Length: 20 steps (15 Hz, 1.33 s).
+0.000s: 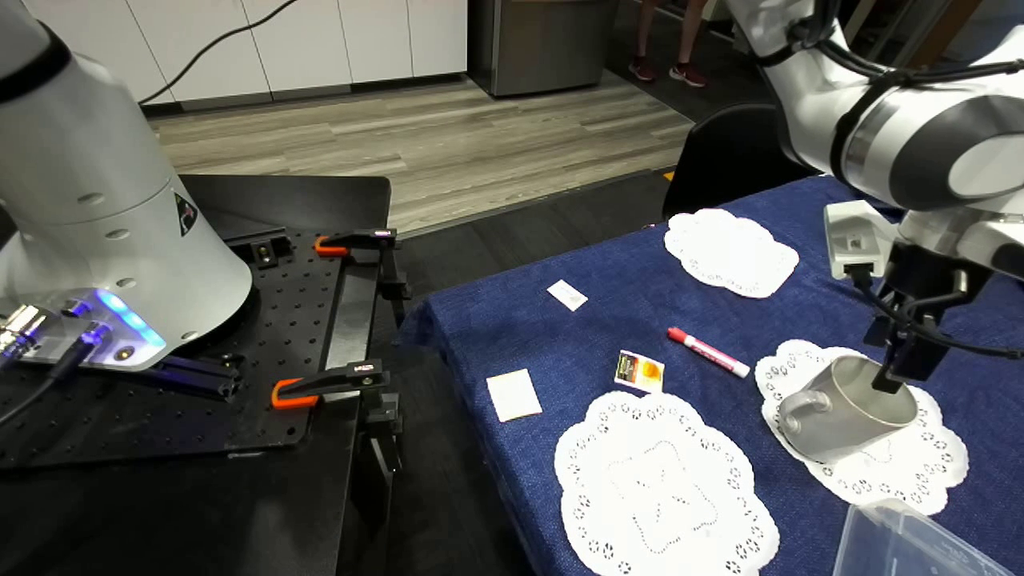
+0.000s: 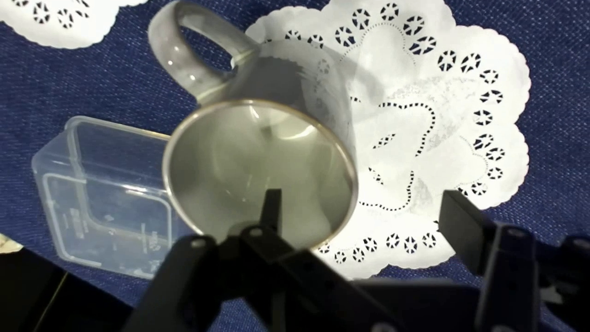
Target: Move the white mug to the right white mat
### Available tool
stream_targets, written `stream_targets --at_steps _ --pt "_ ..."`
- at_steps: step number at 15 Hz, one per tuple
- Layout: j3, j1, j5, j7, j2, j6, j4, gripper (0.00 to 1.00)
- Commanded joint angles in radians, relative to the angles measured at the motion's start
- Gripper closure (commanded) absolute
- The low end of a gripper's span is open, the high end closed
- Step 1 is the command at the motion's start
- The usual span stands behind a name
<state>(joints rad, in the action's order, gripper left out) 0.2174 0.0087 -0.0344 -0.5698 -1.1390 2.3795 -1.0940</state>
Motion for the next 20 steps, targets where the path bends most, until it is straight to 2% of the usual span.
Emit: stream_targets --at_steps 1,3,9,18,20 --pt "0.012 0.015 -0.007 0.021 0.091 0.035 -0.104 0.0" --pt "0.007 0.016 -0.005 0.036 0.147 0.061 -0.169 0.0" --pt "0.0 0.029 -0.013 0.122 0.375 -0.017 -0.415 0.0" --pt "0.001 0.039 -0.091 0.172 0.71 0.013 -0.847 0.0" --pt "-0.004 0.029 -0.109 0.181 0.764 0.006 -0.914 0.0"
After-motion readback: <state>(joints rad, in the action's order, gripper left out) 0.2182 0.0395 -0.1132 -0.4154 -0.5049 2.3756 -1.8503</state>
